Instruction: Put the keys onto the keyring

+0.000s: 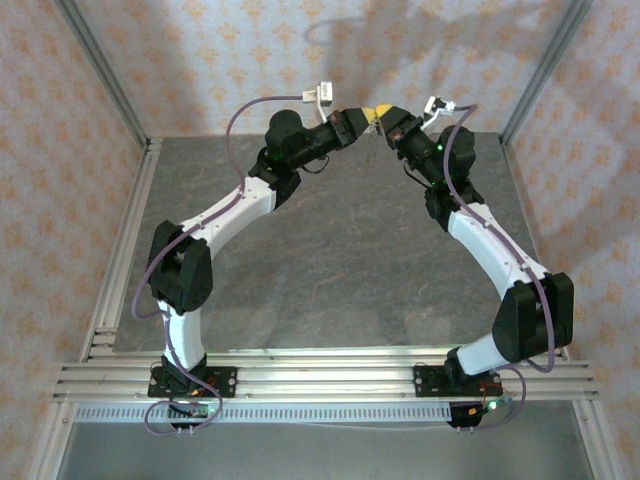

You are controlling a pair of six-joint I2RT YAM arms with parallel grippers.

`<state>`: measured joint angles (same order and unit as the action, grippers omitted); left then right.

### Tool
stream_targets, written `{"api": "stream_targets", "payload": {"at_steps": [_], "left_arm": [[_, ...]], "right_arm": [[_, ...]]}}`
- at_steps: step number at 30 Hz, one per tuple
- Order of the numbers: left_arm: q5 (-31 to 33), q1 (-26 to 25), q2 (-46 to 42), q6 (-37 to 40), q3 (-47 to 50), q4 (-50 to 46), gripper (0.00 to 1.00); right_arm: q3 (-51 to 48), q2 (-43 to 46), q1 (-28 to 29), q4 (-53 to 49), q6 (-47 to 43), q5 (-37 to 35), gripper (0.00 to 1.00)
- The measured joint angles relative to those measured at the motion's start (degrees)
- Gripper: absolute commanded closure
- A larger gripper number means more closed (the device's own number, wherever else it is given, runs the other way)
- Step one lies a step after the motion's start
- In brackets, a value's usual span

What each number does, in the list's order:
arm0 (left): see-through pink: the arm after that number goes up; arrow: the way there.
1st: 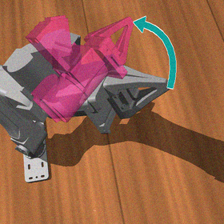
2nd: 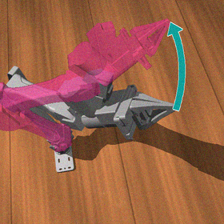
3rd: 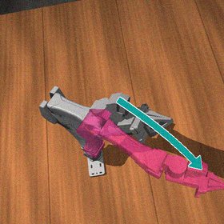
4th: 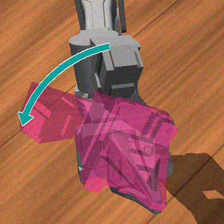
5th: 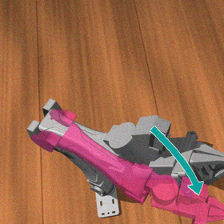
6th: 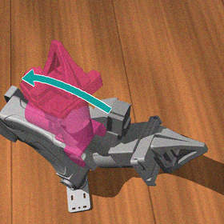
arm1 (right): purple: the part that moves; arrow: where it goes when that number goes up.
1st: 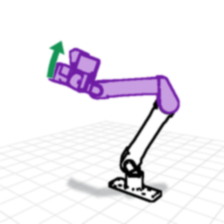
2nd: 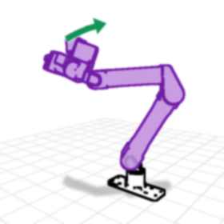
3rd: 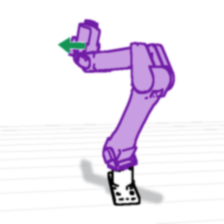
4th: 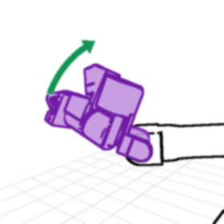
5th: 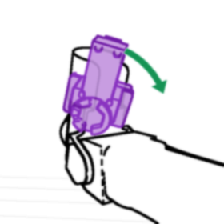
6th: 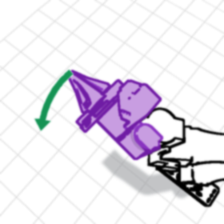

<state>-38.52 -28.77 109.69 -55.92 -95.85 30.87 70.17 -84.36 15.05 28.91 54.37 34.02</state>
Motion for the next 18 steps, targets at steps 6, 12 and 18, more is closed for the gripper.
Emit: {"api": "stream_targets", "payload": {"at_steps": [6, 12, 18], "left_arm": [[-1.4, 2.0, -1.7, 3.8, -2.5, -5.4, 0.45], [-4.7, 4.9, -2.1, 7.3, -8.4, -11.5, 0.43], [-10.0, 5.4, 0.4, 10.2, -15.8, -16.0, 0.55]], "right_arm": [[4.3, -2.5, -3.8, -2.6, -1.5, 6.8, 1.0], [9.3, -7.2, -6.6, -2.1, -1.2, 15.7, 1.0], [12.1, -13.3, -7.6, 2.4, 3.2, 22.7, 1.0]]}}
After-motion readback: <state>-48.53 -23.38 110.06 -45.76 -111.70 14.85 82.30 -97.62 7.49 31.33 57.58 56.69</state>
